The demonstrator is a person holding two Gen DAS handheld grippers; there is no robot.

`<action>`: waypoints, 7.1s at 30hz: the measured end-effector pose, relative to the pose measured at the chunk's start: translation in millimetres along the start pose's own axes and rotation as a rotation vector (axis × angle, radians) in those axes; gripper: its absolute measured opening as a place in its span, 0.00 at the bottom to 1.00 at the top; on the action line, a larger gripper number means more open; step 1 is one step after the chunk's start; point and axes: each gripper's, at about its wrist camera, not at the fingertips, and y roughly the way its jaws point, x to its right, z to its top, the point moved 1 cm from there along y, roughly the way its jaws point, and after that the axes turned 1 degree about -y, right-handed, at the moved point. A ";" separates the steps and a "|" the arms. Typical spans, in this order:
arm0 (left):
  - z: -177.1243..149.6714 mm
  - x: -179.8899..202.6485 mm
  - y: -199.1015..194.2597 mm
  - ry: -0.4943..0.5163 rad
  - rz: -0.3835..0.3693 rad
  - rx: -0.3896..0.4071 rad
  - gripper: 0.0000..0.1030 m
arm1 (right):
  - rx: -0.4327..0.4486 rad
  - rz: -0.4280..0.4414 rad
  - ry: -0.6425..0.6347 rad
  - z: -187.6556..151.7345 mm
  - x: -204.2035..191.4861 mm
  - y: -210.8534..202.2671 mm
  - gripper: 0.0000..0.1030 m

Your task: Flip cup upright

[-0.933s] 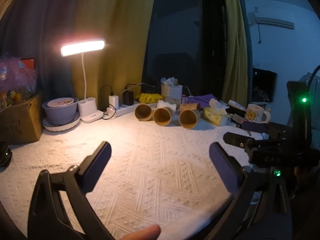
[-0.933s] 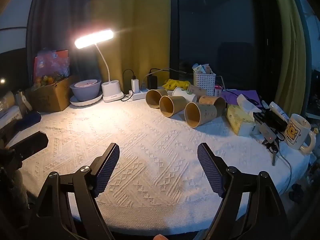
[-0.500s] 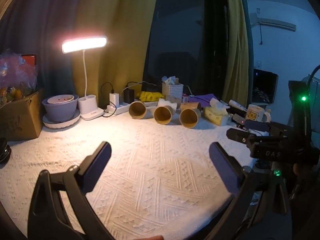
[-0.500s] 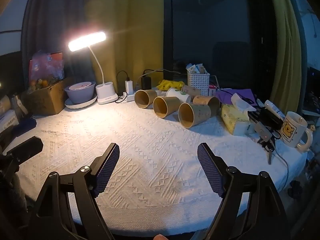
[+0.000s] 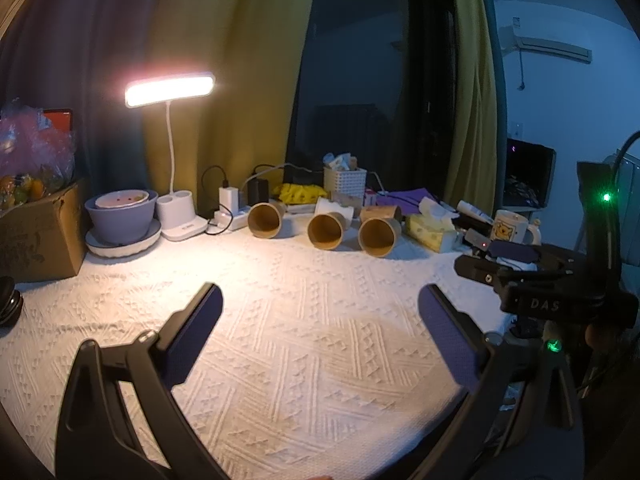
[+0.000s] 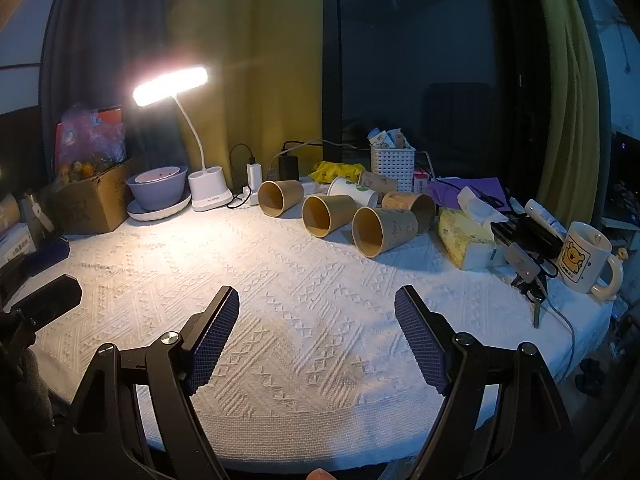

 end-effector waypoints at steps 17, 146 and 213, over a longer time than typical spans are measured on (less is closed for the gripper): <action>-1.3 -1.7 2.8 -0.013 0.003 -0.012 0.96 | -0.006 0.009 0.004 -1.7 -4.5 0.1 0.80; 54.0 86.9 223.7 0.562 -0.519 -0.505 0.61 | -0.035 -0.139 -0.126 33.6 51.5 60.2 0.80; -21.6 -68.3 23.1 0.015 -0.358 -0.207 0.91 | -0.550 0.410 -0.988 -19.2 -130.9 75.8 0.80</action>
